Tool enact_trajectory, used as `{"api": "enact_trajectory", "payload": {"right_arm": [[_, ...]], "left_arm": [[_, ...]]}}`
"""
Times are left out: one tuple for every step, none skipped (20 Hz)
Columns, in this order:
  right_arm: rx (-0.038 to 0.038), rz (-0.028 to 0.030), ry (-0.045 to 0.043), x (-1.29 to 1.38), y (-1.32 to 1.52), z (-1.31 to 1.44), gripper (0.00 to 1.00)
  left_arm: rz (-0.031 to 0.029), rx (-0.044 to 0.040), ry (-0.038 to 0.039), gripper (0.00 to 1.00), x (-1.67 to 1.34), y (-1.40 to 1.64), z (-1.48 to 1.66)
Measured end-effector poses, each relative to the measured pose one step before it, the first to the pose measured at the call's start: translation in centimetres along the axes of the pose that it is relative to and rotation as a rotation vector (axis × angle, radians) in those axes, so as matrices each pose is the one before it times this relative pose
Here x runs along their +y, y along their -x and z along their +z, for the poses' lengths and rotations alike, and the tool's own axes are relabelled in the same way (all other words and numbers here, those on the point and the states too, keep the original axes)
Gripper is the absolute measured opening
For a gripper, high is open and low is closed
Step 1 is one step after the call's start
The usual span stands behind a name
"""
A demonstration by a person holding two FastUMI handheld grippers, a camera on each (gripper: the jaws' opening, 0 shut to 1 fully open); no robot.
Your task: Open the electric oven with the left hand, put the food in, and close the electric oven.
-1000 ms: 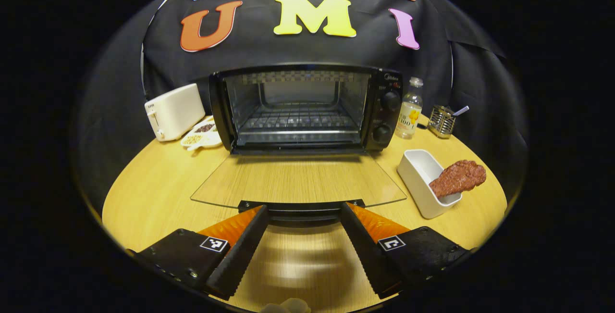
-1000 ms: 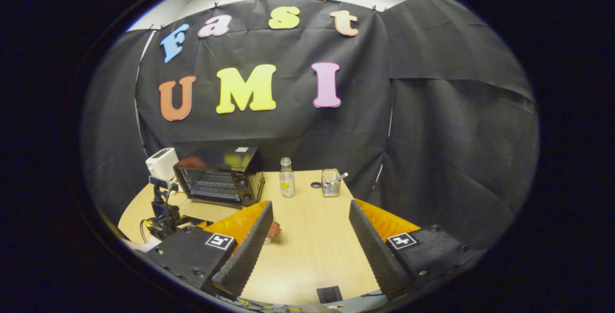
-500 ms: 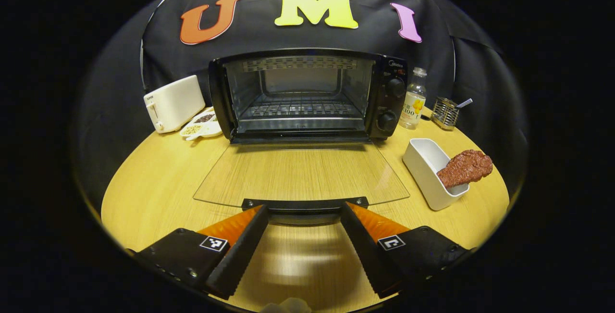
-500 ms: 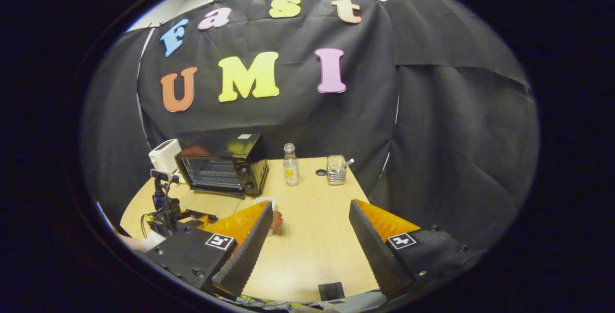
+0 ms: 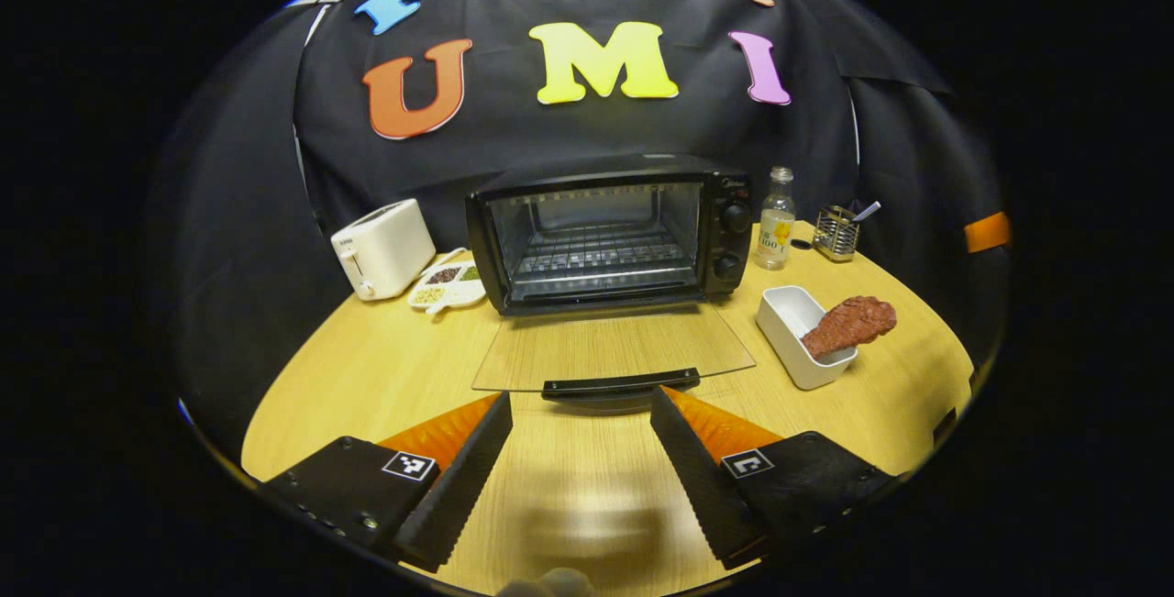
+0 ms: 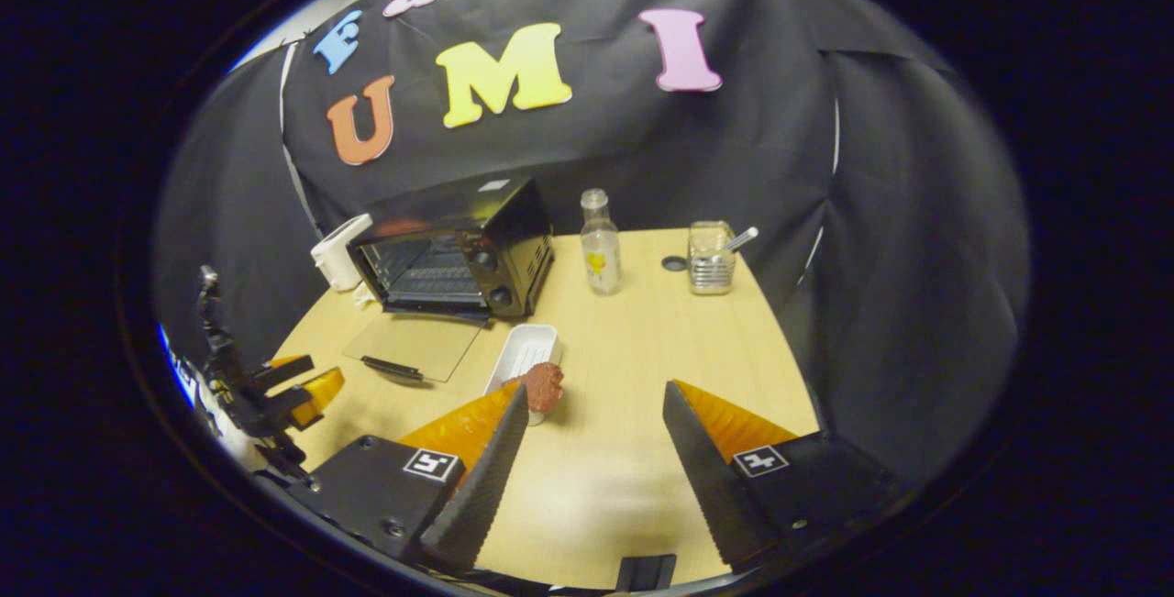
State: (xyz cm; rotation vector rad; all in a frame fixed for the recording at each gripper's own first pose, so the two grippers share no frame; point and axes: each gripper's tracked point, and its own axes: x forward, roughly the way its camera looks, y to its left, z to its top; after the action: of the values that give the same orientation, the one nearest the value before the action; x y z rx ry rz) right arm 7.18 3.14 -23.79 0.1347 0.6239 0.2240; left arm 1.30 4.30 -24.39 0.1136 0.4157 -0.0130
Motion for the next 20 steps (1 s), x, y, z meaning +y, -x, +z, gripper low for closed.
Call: {"api": "enact_trajectory", "payload": {"right_arm": [[0.02954, 0.03009, 0.0037, 0.401, -1.646, -0.438, 0.93], [0.02601, 0.02837, 0.00866, 0.421, -1.628, -0.275, 0.92], [0.02881, 0.02246, 0.00184, 0.019, -1.616, -0.319, 0.91], [0.02527, 0.03006, -0.00743, 0.349, -1.356, -0.214, 0.9], [0.02905, 0.02846, -0.01706, 0.317, -1.433, -0.208, 0.9], [0.02811, 0.02584, -0.02145, 0.199, -1.377, -0.088, 0.9], [0.02604, 0.03172, -0.02068, 0.279, -1.211, -0.187, 0.86], [0.03416, 0.02483, -0.01508, 0.092, -1.065, -0.42, 0.85], [0.03517, 0.02139, -0.01408, 0.066, -0.941, -0.495, 0.81], [0.02611, 0.02186, -0.0163, 0.084, -0.674, -0.334, 0.73], [0.01977, 0.02001, -0.01916, 0.135, -0.581, -0.223, 0.69], [0.01382, 0.02152, -0.0192, 0.159, -0.473, -0.164, 0.65], [0.01483, 0.02293, -0.01092, 0.267, -0.363, -0.202, 0.62], [0.01094, 0.01866, -0.00882, 0.197, -0.192, 0.014, 0.53], [0.00598, 0.01448, -0.00757, 0.166, -0.186, 0.033, 0.5], [0.0059, 0.00817, -0.00932, 0.01, 0.024, 0.107, 0.37], [0.00459, 0.01263, -0.00743, 0.107, 0.029, -0.082, 0.34], [0.00041, 0.00996, -0.01158, 0.095, 0.099, 0.116, 0.37], [-0.00342, 0.01853, -0.01091, 0.208, -0.053, 0.04, 0.27], [-0.00193, 0.00616, -0.00938, 0.057, 0.076, 0.342, 0.23]], "left_arm": [[0.00281, -0.01109, 0.00304, 0.97, -0.091, 1.059, 0.65], [0.0077, -0.00422, 0.00913, 0.97, 0.117, 0.941, 0.441], [0.00576, -0.00681, 0.00989, 0.98, -0.133, 0.883, 0.679], [0.00987, -0.00886, 0.00594, 0.97, -0.077, 0.8, 0.897], [0.01373, -0.00754, 0.00417, 0.97, -0.11, 0.715, 0.832], [0.00968, -0.00861, 0.00686, 0.97, -0.17, 0.661, 0.948], [0.00779, -0.01817, 0.01075, 0.98, -0.23, 0.688, 1.264], [0.00468, -0.01612, 0.01156, 0.98, -0.333, 0.577, 1.218], [0.00496, -0.01783, 0.00822, 0.98, -0.297, 0.564, 1.147], [0.00752, -0.02217, -0.00195, 0.97, -0.259, 0.638, 1.462], [0.00899, -0.02101, -0.00982, 0.98, -0.13, 0.407, 1.226], [0.00963, -0.02117, -0.01308, 0.97, 0.105, 0.26, 1.041], [0.00824, -0.01896, -0.01856, 0.98, -0.08, 0.247, 0.965], [0.00247, -0.01358, -0.01592, 0.97, -0.352, 0.307, 0.893], [0.0005, -0.0099, -0.01339, 0.97, -0.43, 0.266, 0.688], [-0.00286, -0.00904, -0.00853, 0.97, -0.427, 0.216, 0.54], [0.00014, -0.01302, -0.00454, 0.97, -0.336, 0.168, 0.483], [0.00174, -0.01074, 0.00095, 0.97, -0.104, 0.116, 0.288], [0.00122, 0.00617, 0.0025, 0.96, -0.188, 0.025, -0.07], [0.00841, 0.00478, 0.00317, 0.96, 0.148, 0.152, -0.103]]}}
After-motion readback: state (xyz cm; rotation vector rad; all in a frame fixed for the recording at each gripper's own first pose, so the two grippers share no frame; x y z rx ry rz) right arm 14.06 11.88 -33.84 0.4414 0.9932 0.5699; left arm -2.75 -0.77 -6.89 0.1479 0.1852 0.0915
